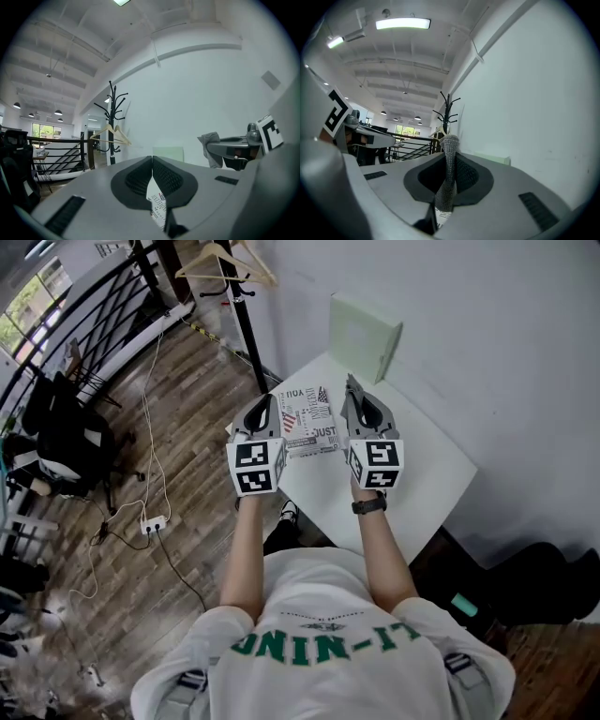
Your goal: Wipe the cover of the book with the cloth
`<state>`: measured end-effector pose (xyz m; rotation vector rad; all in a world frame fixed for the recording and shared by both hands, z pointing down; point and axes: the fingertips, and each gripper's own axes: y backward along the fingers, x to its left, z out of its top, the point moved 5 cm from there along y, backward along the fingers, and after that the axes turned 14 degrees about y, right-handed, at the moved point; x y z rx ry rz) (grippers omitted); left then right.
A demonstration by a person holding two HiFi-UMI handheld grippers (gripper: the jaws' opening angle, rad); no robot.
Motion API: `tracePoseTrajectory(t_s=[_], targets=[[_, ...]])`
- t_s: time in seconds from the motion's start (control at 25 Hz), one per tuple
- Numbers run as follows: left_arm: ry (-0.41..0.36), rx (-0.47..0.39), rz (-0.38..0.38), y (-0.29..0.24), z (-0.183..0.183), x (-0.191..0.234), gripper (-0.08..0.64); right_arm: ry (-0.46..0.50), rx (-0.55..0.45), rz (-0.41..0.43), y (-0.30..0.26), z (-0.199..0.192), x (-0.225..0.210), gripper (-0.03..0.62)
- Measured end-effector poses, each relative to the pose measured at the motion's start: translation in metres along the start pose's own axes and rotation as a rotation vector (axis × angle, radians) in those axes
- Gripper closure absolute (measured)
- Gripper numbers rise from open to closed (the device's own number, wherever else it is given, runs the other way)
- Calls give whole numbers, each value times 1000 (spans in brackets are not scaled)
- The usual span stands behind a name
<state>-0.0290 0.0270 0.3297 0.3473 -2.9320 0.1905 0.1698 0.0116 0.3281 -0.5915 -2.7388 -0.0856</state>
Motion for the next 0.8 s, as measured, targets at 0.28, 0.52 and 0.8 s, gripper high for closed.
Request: tracePoseTrajectory(t_s=[0.28, 0.52, 0.8], targets=[[-12, 9, -7, 3, -7, -6, 543, -52, 23, 12, 2, -10, 1, 555], [-20, 4, -28, 2, -15, -11, 543, -67, 12, 25, -6, -19, 9, 555], [-19, 14, -63, -7, -19, -31, 543, -61, 6, -11, 1, -22, -12, 555]])
